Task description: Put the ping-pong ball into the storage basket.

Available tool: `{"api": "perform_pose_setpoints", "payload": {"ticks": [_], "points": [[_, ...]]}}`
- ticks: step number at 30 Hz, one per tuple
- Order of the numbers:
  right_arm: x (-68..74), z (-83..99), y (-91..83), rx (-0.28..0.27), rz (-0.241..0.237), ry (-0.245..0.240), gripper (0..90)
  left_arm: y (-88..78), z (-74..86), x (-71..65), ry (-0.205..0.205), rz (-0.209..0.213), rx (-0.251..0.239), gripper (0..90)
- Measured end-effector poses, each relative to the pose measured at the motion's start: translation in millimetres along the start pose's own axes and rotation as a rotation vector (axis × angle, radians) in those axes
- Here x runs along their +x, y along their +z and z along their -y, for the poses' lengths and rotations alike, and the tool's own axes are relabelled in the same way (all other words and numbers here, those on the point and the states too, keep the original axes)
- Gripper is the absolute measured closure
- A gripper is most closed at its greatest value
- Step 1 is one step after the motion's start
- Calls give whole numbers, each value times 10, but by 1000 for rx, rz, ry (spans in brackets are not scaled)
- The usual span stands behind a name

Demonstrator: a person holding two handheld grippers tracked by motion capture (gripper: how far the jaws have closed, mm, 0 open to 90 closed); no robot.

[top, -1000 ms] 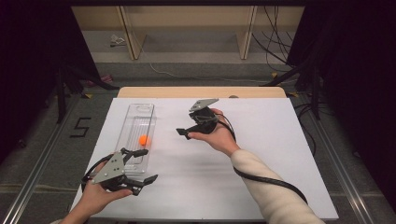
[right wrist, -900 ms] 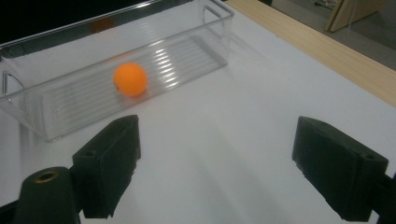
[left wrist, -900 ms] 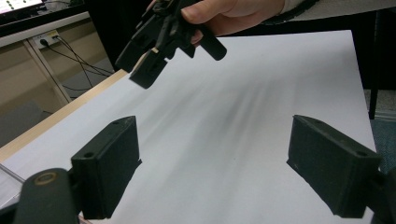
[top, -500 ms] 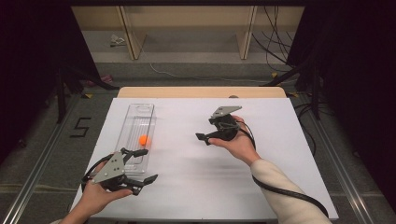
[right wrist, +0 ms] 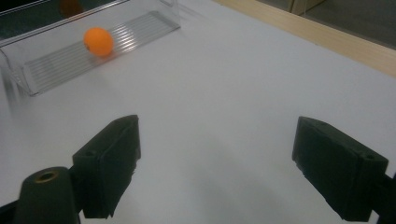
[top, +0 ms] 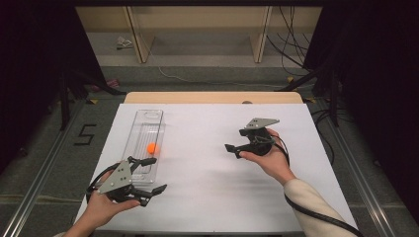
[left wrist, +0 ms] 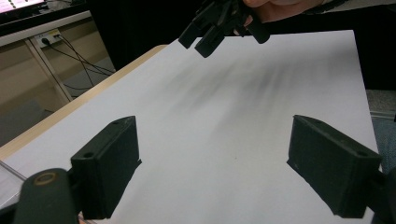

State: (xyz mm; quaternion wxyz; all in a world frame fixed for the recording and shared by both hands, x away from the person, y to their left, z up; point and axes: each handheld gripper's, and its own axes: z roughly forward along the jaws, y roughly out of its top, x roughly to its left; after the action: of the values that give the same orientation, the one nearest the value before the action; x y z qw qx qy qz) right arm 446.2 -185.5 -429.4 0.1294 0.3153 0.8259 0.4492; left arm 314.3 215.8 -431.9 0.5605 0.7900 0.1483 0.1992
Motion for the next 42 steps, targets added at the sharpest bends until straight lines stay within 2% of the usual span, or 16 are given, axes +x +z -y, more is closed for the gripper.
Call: {"api": "perform_pose_setpoints", "payload": {"ticks": [20,42], "points": [[-69,409,-564,-25,53,56,163,1,-1,-1,0,-3,3,161],[-20,620,-790,-29,66,68,163,1,4,1,-3,-3,5,161]]}}
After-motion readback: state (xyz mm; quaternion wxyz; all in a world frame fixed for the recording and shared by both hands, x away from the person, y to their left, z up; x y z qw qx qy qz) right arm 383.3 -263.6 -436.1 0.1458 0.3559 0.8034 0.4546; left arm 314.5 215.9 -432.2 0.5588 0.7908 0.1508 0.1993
